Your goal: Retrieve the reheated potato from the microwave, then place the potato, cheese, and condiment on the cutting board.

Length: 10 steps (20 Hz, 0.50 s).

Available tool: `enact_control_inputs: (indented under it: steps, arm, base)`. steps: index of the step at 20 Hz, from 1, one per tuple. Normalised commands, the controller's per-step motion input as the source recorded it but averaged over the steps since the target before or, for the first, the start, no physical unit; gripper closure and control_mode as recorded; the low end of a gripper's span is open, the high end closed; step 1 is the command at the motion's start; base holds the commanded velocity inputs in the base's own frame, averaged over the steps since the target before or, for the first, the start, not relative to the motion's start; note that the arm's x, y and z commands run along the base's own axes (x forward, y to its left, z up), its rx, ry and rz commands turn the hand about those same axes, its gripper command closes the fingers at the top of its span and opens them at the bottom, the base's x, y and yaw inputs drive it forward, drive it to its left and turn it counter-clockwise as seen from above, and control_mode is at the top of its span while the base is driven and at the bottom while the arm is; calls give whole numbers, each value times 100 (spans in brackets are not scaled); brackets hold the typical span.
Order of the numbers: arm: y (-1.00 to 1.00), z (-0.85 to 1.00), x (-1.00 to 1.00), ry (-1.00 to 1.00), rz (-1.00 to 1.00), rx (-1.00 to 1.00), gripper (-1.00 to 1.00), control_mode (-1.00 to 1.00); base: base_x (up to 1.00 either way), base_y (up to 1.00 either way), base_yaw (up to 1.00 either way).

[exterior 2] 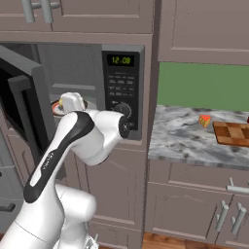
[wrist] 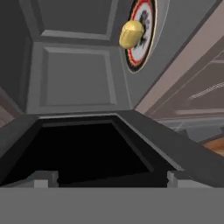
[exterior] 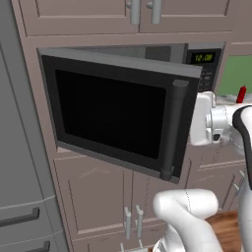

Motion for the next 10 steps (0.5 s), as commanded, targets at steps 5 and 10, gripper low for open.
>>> enact_control_inputs:
  steps: [5, 10]
  arm:
    - [41, -8, -13, 0, 21, 0, -100, -100]
    - [38, 0, -46, 0, 20, 1, -100, -100]
  base:
    - [0, 0, 0]
    - [0, 0, 0]
